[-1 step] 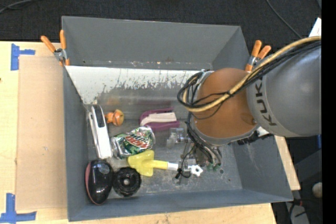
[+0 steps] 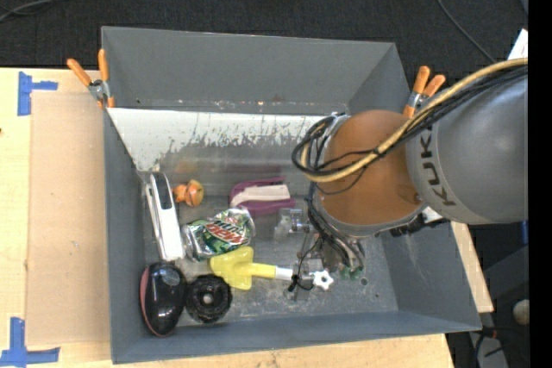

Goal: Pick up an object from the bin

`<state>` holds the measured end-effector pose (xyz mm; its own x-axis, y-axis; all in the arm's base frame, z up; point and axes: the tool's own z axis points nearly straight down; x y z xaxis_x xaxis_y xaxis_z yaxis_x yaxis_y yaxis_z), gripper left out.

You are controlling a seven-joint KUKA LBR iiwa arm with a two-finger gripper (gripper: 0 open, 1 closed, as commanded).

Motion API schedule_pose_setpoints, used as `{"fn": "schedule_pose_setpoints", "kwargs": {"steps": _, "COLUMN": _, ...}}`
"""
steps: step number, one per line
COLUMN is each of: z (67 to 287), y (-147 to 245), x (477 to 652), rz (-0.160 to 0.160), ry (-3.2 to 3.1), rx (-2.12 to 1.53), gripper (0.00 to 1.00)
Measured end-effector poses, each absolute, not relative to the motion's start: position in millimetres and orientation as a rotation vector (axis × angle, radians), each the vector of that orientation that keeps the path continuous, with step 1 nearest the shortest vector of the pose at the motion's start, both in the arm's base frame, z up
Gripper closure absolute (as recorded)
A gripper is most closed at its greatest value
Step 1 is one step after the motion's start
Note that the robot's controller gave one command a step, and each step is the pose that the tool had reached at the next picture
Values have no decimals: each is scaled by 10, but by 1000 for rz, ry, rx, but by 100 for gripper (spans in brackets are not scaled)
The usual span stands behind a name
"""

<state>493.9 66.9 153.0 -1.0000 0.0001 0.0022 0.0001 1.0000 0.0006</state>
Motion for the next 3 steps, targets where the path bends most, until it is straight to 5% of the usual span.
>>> {"fn": "schedule_pose_setpoints", "kwargs": {"steps": 1, "z": 761, "y": 625, "x": 5073, "rz": -2, "ry": -3136, "rx": -160, "gripper": 0}}
{"fn": "schedule_pose_setpoints", "kwargs": {"steps": 2, "z": 490, "y": 635, "x": 5072, "rz": -1, "ry": -3139, "rx": -161, "gripper": 0}}
{"fn": "schedule_pose_setpoints", "kwargs": {"steps": 3, "z": 708, "y": 757, "x": 4803, "rz": -2, "ry": -3132, "rx": -242, "gripper": 0}}
